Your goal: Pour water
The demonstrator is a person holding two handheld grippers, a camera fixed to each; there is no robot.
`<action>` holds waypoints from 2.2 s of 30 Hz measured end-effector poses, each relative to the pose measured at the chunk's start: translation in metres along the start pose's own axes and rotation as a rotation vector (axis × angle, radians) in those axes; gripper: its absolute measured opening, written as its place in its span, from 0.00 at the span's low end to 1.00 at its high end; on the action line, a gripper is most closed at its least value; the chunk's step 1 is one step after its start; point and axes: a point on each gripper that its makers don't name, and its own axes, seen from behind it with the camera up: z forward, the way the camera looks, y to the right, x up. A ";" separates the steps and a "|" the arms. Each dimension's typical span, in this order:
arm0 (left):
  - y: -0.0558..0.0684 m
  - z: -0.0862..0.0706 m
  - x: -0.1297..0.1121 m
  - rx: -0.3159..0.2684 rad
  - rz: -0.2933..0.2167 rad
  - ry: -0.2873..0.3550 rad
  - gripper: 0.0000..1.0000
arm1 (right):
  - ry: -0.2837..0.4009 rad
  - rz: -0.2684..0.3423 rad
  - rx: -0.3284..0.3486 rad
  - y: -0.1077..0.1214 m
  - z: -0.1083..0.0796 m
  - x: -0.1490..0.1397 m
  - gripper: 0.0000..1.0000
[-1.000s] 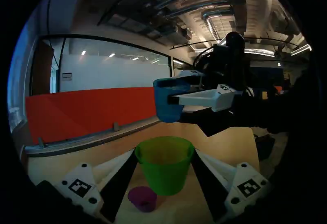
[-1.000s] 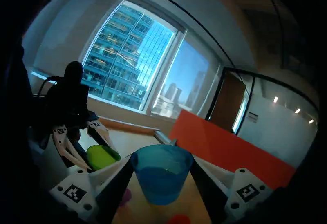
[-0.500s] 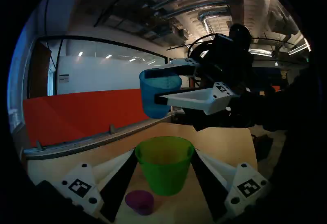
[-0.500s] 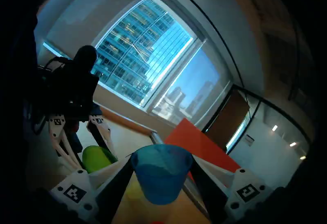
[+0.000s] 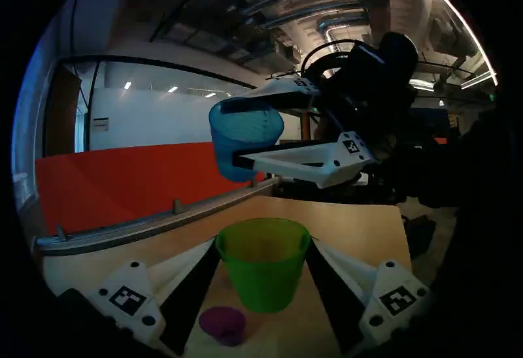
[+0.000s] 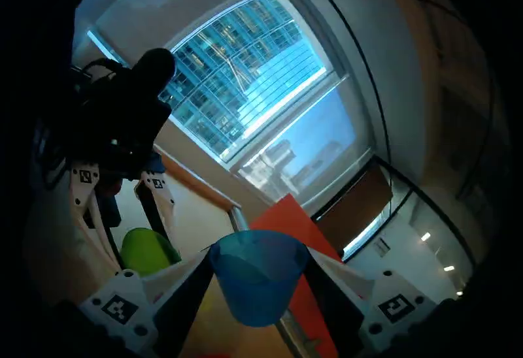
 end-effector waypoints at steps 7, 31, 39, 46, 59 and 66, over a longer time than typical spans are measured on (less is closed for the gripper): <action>0.002 0.002 0.002 -0.006 0.003 0.001 0.88 | -0.004 -0.083 -0.012 0.006 0.003 0.003 0.92; 0.006 0.003 0.007 -0.017 -0.004 0.014 0.88 | -0.025 -0.286 -0.042 0.021 0.007 0.008 0.92; 0.007 0.003 0.009 -0.022 -0.004 0.014 0.88 | -0.026 -0.321 -0.046 0.023 0.007 0.011 0.92; 0.008 0.004 0.008 -0.026 -0.005 0.013 0.88 | -0.033 -0.351 -0.047 0.025 0.006 0.010 0.92; 0.008 0.007 0.009 -0.025 -0.002 0.010 0.88 | -0.043 -0.414 -0.057 0.031 0.006 0.010 0.92; 0.009 0.008 0.010 -0.028 0.000 0.010 0.88 | -0.048 -0.453 -0.064 0.034 0.006 0.009 0.92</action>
